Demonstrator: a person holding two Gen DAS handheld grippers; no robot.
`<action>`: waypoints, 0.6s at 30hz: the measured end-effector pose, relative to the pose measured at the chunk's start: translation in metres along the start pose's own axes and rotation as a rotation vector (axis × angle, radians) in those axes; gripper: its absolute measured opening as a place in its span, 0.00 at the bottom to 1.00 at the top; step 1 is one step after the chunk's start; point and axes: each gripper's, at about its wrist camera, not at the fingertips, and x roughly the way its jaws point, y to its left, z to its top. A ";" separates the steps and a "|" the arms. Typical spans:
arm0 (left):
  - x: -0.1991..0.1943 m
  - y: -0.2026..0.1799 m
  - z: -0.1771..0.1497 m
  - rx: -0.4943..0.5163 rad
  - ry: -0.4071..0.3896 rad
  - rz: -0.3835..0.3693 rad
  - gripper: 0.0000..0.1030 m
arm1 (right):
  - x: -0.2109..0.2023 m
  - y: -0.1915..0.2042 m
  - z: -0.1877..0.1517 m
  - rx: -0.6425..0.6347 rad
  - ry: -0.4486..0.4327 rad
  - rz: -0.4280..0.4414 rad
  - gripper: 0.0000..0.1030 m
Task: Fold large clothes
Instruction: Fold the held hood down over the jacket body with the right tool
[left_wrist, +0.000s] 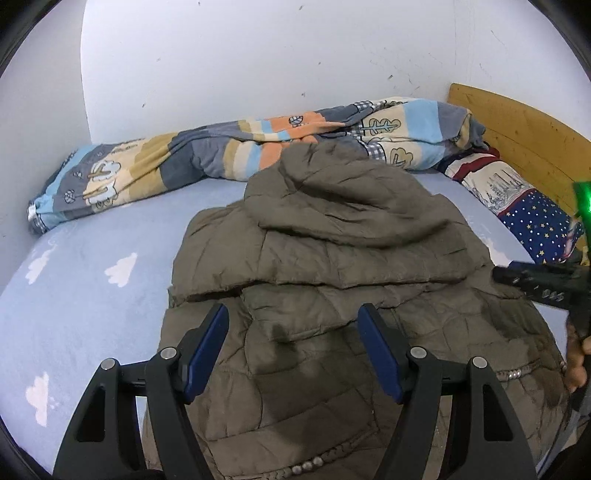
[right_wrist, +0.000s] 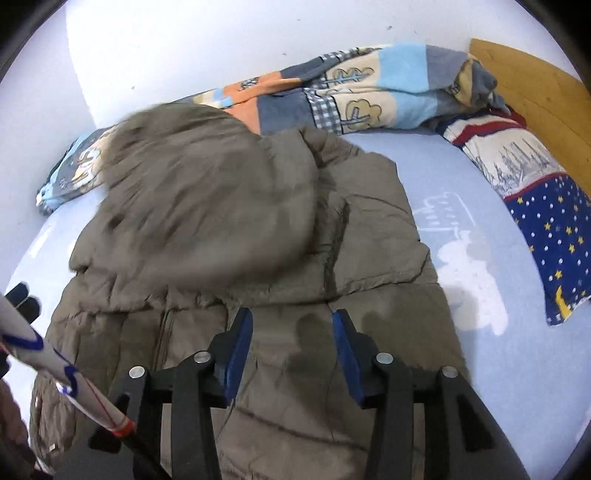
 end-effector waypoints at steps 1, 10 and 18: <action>-0.001 0.000 0.002 -0.006 -0.002 -0.007 0.69 | -0.008 -0.003 0.001 0.002 -0.019 0.002 0.48; 0.033 -0.006 0.084 0.027 -0.024 0.008 0.69 | -0.036 -0.022 0.038 0.143 -0.150 0.142 0.48; 0.127 -0.016 0.133 0.026 0.018 0.069 0.69 | 0.025 0.000 0.124 0.109 -0.146 0.141 0.48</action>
